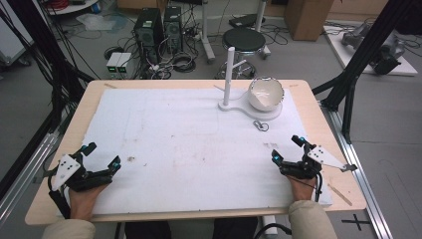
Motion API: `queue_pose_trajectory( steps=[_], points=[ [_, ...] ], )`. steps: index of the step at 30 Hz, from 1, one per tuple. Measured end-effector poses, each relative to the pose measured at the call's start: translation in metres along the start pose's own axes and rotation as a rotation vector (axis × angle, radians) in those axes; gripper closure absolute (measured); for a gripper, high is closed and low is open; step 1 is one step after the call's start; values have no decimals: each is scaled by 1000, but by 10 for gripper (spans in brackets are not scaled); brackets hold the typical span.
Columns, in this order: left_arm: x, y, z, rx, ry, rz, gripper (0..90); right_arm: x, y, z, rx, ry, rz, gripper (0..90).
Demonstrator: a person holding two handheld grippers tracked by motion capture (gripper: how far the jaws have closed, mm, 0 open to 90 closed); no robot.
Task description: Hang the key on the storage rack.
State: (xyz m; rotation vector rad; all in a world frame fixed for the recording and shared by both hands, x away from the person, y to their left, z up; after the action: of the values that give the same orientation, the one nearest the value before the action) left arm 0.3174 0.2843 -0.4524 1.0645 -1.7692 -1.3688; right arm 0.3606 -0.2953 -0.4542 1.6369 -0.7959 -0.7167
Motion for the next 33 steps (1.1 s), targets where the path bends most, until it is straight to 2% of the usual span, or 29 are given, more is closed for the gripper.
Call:
queue_pose_trajectory(
  steps=[8,13,15,18,22,25,29,32,33],
  points=[
    [0,-1,-1,-10,2,0,17,-2,0,1,-6,-2,-9,5],
    [-1,0,-1,-10,5,4,17,-2,0,0,-1,2,10,5],
    [-2,-1,-2,-17,16,14,17,-2,0,1,0,-1,-3,5],
    [-2,-1,-1,-11,10,8,17,0,0,0,-1,3,-1,5],
    [-2,0,0,-8,11,9,17,2,-1,-3,-36,-8,-24,5],
    [-2,0,0,-4,9,11,17,7,0,-5,-86,-28,-2,5],
    [-2,0,0,-6,9,14,17,15,9,-11,-123,-27,-17,5],
    [-2,0,0,-4,8,12,17,22,21,-18,-174,-16,-31,5],
    [-2,0,0,-5,8,13,17,24,24,-21,-180,-10,-23,5]
  ],
)
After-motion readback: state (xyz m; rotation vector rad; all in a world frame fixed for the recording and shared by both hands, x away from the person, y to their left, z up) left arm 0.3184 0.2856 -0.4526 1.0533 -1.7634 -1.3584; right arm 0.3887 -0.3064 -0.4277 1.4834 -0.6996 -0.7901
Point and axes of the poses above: each handheld gripper's, and its own axes: z roughly backward along the jaws, y roughly out of its top, x roughly to its right, the point moved 6 cm from there along -z, roughly forward along the jaws, and after that the axes turned 13 degrees about x, right-handed, at the moved point
